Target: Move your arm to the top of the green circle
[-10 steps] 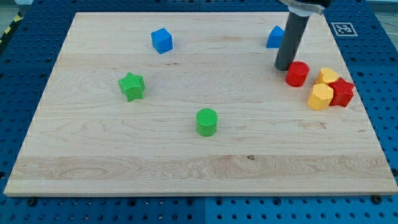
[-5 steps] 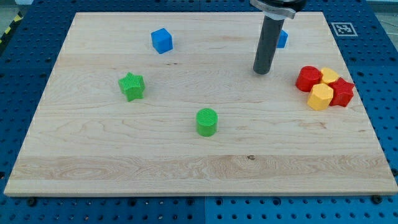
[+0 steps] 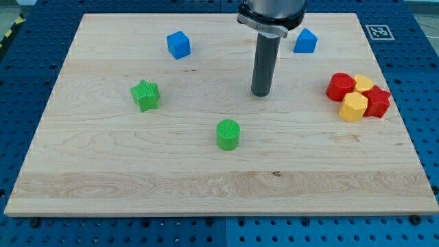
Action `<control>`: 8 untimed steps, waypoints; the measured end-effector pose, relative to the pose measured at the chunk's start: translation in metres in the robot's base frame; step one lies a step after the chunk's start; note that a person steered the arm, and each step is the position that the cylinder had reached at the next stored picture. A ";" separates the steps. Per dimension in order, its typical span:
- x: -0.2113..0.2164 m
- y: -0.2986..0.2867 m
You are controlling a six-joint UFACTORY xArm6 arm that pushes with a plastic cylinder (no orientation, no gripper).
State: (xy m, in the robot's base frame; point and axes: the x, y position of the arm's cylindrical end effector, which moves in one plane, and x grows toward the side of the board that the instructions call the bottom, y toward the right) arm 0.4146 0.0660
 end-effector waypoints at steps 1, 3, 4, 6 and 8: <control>0.000 -0.005; 0.000 -0.022; 0.000 -0.038; 0.000 -0.050; 0.000 -0.060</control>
